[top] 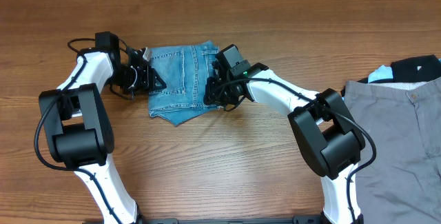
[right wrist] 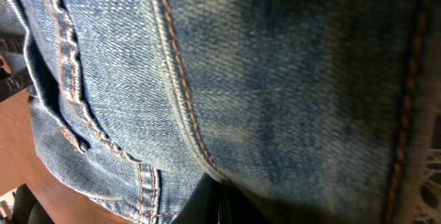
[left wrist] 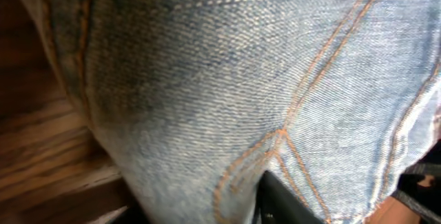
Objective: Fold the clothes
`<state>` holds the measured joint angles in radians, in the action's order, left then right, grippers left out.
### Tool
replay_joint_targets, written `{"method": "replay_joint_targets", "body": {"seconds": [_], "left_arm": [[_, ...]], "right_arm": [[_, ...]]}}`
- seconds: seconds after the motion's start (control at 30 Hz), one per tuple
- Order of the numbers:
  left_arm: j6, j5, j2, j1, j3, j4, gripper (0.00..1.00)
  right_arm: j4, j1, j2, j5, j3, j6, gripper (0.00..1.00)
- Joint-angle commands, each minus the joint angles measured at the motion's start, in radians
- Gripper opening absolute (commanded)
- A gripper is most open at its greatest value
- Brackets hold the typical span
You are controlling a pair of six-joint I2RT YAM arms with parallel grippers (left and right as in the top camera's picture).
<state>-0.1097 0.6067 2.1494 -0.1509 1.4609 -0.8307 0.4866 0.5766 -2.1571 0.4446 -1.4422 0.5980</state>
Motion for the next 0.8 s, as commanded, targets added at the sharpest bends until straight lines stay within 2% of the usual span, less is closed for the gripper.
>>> {"method": "replay_joint_targets", "body": {"seconds": [0.0,0.13,0.37,0.6,0.77], "left_arm": [[-0.045,0.086,0.032,0.026,-0.037,-0.013,0.21],[-0.087,0.126,0.032,0.026,-0.037,-0.022,0.04],[-0.075,0.127,0.026,-0.024,-0.010,-0.045,0.04],[0.017,0.153,0.008,-0.219,0.114,-0.060,0.04],[0.136,0.160,0.008,-0.353,0.140,0.034,0.04]], "right_arm": [[0.021,-0.003,-0.031,-0.072,0.009,0.001,0.04],[0.036,-0.003,-0.030,-0.072,0.008,0.001,0.04],[0.140,-0.023,0.036,-0.050,-0.006,-0.003,0.04],[0.312,-0.070,0.242,-0.095,-0.064,-0.056,0.04],[0.369,-0.101,0.375,-0.138,-0.065,-0.077,0.04]]}}
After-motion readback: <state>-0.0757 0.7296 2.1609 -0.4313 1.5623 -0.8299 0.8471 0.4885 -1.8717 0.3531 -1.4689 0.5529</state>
